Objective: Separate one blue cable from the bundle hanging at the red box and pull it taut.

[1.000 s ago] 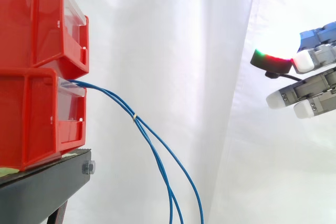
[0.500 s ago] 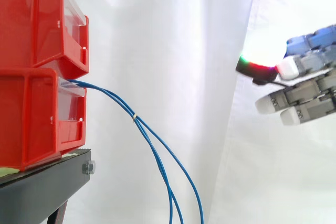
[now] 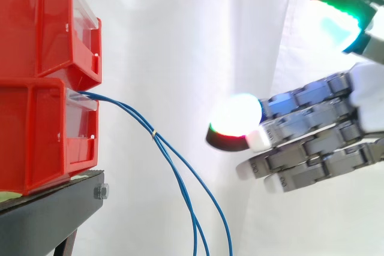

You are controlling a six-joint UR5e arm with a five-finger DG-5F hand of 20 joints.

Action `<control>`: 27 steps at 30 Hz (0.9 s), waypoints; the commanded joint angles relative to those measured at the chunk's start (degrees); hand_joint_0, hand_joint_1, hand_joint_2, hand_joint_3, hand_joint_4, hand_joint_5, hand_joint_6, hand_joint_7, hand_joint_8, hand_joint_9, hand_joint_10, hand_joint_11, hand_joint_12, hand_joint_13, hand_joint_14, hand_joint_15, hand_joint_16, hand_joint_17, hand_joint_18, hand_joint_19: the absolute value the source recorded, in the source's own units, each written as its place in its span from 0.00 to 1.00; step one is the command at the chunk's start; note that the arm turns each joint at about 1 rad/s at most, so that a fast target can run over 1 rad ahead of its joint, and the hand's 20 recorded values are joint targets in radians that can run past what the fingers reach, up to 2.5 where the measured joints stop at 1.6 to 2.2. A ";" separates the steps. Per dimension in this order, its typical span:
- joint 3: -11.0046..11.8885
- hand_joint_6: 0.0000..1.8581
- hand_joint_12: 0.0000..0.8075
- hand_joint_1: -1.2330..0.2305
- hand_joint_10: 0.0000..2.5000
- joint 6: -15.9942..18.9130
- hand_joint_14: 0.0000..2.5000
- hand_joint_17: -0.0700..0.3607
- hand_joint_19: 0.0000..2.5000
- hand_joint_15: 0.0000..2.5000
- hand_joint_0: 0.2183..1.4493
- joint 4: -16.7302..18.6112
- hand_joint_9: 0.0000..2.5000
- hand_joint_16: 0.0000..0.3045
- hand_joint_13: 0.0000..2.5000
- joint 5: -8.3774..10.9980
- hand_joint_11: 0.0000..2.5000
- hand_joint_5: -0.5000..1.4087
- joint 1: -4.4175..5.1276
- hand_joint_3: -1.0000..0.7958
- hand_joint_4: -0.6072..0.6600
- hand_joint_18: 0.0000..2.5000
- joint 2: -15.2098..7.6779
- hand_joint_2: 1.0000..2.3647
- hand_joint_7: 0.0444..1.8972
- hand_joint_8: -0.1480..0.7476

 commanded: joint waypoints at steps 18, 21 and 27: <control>7.22 0.27 0.37 0.32 0.00 -1.99 0.00 0.34 0.00 0.00 0.24 7.12 0.08 0.11 0.06 3.21 0.02 0.13 -0.33 0.28 0.68 0.00 -11.28 0.00 0.42 0.47; 7.22 0.27 0.37 0.32 0.00 -2.25 0.00 0.33 0.00 0.01 0.25 8.26 0.09 0.11 0.08 2.95 0.03 0.14 -0.07 0.28 0.69 0.01 -11.37 0.00 0.43 0.48; 7.92 0.27 0.37 0.32 0.00 -1.46 0.00 0.33 0.00 0.00 0.26 9.14 0.11 0.10 0.10 1.28 0.03 0.15 0.37 0.28 0.72 0.04 -13.31 0.00 0.45 0.49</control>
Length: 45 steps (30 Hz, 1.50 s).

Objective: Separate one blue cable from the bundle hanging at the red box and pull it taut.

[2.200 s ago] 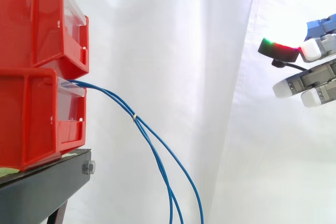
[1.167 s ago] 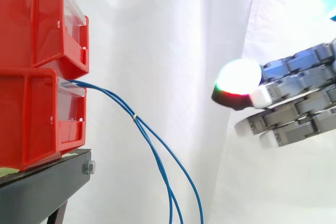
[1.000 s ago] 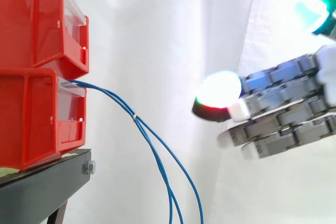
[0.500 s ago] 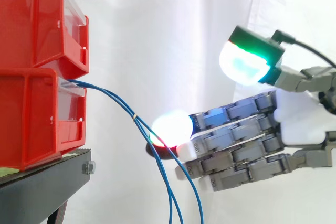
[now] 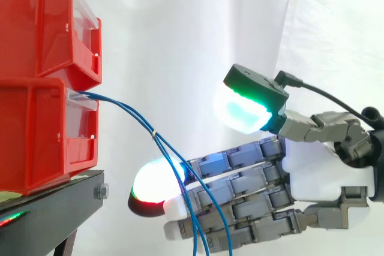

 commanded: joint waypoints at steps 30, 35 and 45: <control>1.63 0.27 0.36 0.34 0.00 4.99 0.00 0.31 0.00 0.01 0.32 -0.02 0.15 0.09 0.13 -2.70 0.05 0.18 0.37 0.32 0.71 0.07 -1.19 0.01 0.56 0.50; 1.63 0.27 0.36 0.31 0.00 5.08 0.00 0.31 0.00 0.01 0.34 0.42 0.16 0.09 0.14 -2.96 0.06 0.18 0.46 0.33 0.67 0.08 -1.19 0.01 0.61 0.50; 2.68 0.30 0.36 0.32 0.00 5.43 0.00 0.31 0.01 0.02 0.35 0.16 0.17 0.09 0.15 -5.33 0.08 0.17 0.02 0.36 0.66 0.09 -1.10 0.01 0.64 0.50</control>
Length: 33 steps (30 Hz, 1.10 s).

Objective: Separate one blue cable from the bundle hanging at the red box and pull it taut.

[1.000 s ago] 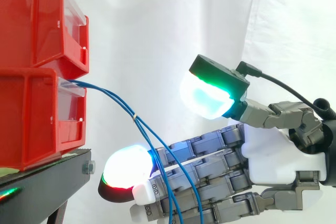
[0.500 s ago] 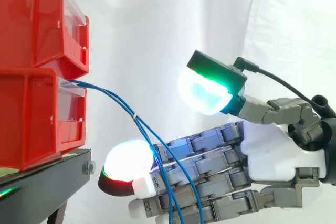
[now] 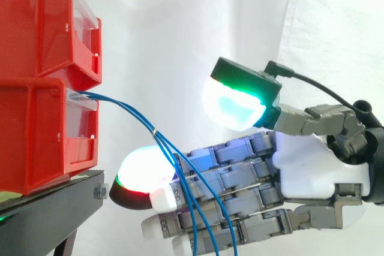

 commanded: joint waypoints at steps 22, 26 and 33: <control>0.50 0.43 0.36 0.31 0.00 0.05 0.00 0.31 0.02 0.03 0.34 -0.59 0.19 0.09 0.17 -2.82 0.11 0.15 0.00 0.35 0.64 0.10 2.12 0.01 0.51 0.52; 0.50 0.45 0.36 0.32 0.00 0.05 0.00 0.31 0.03 0.03 0.34 -0.95 0.20 0.09 0.17 -2.56 0.12 0.15 -0.09 0.35 0.65 0.11 2.56 0.01 0.51 0.53; 0.50 0.49 0.37 0.29 0.00 0.05 0.00 0.31 0.04 0.05 0.40 -1.65 0.21 0.09 0.19 -2.47 0.14 0.14 0.00 0.52 0.59 0.13 2.56 0.02 0.62 0.52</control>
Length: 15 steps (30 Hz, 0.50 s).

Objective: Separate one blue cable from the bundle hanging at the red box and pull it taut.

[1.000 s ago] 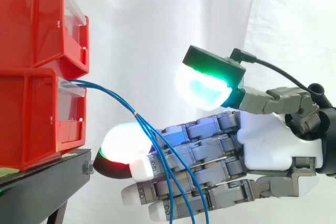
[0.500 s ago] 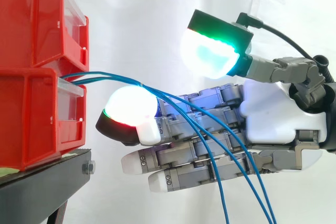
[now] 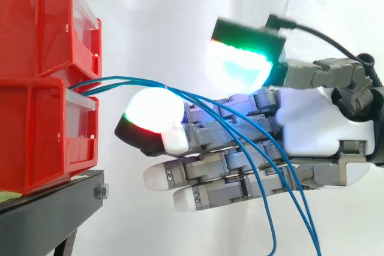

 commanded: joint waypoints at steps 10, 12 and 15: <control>0.00 0.49 0.38 0.33 0.00 0.00 0.00 0.32 0.06 0.08 0.30 -0.88 0.24 0.10 0.22 -0.22 0.16 0.15 -0.08 0.29 0.64 0.15 -0.03 0.00 0.59 0.54; 0.00 0.48 0.39 0.37 0.01 0.00 0.00 0.33 0.06 0.08 0.28 -1.14 0.25 0.10 0.22 -0.22 0.17 0.16 -0.08 0.28 0.64 0.16 -0.03 0.00 0.61 0.55; 0.00 0.47 0.40 0.45 0.01 0.00 0.00 0.33 0.08 0.09 0.28 -1.23 0.27 0.11 0.23 -0.22 0.18 0.17 -0.08 0.28 0.64 0.17 -0.03 0.00 0.63 0.56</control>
